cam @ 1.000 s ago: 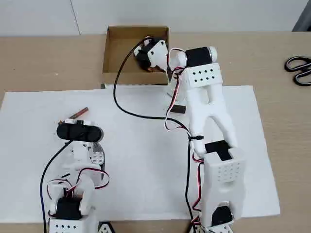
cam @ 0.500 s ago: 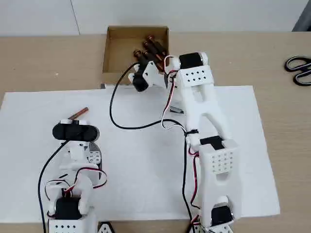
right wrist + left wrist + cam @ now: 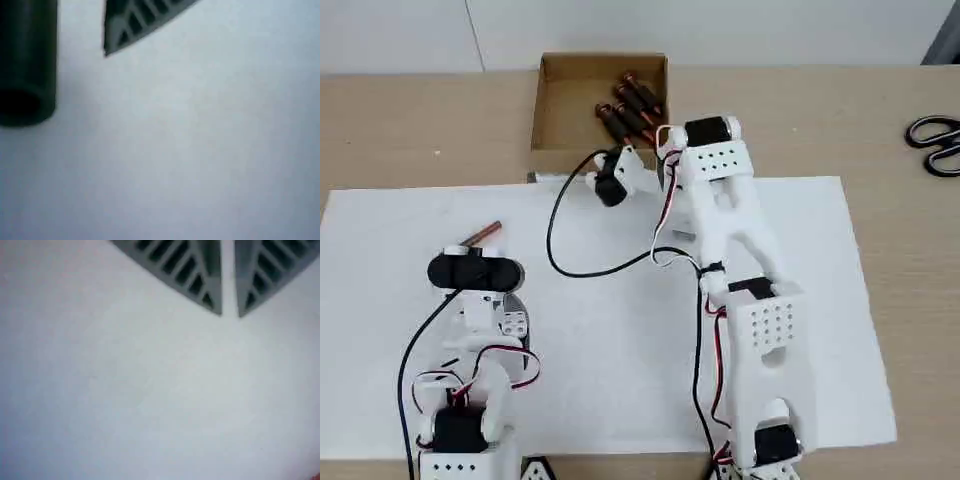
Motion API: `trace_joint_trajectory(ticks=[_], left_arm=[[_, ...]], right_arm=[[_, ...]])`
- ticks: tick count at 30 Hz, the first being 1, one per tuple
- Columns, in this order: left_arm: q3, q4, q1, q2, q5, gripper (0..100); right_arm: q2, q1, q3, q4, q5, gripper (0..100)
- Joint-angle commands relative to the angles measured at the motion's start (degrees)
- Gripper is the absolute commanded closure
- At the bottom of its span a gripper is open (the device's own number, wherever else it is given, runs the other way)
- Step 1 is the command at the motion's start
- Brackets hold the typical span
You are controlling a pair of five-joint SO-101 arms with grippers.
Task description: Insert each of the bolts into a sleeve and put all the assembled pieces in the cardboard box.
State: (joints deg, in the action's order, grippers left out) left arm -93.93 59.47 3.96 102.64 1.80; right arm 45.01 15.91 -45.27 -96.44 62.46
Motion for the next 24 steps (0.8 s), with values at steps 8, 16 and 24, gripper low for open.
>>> trace_joint_trajectory(ticks=[8, 16, 24], left_arm=[[0.3, -1.1, 0.3, 0.6, 0.0, 99], [0.3, -1.1, 0.4, 0.6, 0.0, 99], [0.3, -1.1, 0.4, 0.6, 0.0, 99]], right_arm=[[5.5, -2.0, -0.3, 3.0, 1.7, 85.3], [7.0, -1.9, -0.3, 3.0, 1.3, 99.0], [0.3, -1.1, -4.6, 0.3, -8.0, 99.1]])
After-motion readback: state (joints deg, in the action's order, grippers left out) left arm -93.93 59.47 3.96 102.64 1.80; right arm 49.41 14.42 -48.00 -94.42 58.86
